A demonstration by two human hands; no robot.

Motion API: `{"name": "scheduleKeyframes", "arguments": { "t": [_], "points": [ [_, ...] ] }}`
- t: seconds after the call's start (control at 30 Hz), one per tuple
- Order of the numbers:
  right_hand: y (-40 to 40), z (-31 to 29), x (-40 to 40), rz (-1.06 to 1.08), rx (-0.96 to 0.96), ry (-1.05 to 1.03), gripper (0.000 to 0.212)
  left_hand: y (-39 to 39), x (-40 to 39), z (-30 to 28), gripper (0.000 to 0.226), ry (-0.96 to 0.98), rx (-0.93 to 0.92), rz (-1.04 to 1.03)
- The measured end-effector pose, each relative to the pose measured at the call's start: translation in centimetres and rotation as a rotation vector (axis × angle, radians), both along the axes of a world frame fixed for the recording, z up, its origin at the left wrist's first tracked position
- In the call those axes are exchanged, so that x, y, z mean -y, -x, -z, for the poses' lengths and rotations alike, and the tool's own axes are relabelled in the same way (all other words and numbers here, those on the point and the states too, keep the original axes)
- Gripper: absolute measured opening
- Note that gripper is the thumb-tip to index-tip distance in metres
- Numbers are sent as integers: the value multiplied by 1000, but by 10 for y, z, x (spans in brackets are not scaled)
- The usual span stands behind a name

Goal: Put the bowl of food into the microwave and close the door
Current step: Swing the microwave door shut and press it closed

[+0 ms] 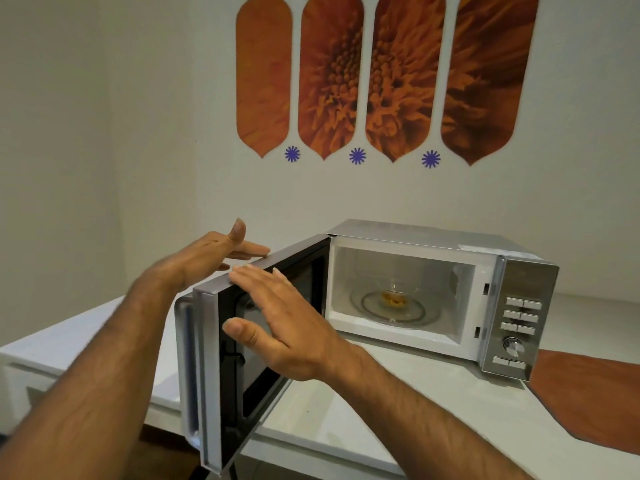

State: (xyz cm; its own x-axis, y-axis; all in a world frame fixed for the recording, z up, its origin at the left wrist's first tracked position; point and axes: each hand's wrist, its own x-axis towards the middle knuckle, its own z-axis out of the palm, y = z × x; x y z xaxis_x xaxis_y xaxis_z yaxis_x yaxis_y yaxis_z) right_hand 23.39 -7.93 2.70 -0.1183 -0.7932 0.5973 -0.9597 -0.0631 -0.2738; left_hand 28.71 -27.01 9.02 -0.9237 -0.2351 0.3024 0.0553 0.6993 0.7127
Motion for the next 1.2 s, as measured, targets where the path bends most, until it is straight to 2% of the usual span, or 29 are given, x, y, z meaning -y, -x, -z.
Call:
{"name": "scheduleKeyframes", "arguments": {
  "t": [0.07,0.17,0.4,0.7,0.87,1.0,1.13,1.2],
  "points": [
    [2,-1,-1,5,-4,15,65,4,0,2,100,3,-1,5],
    [7,1,-6,6,-13,66,61,15,-2,6,103,23,-51,12],
    [25,3,-36,-60,48,321,64,48,-28,8,102,-13,-121,124],
    [67,-2,-105,-64,212,581,62,95,-74,10,105,24,-140,192],
    [97,-8,-148,10,351,620,74,123,-104,15,92,-5,-195,258],
    [122,-13,-178,118,400,592,81,150,-123,25,71,0,-249,257],
    [146,-20,-201,220,369,538,79,171,-139,26,80,98,-263,216],
    [158,-23,-210,333,276,485,72,181,-145,28,77,162,-288,203]
  ]
}}
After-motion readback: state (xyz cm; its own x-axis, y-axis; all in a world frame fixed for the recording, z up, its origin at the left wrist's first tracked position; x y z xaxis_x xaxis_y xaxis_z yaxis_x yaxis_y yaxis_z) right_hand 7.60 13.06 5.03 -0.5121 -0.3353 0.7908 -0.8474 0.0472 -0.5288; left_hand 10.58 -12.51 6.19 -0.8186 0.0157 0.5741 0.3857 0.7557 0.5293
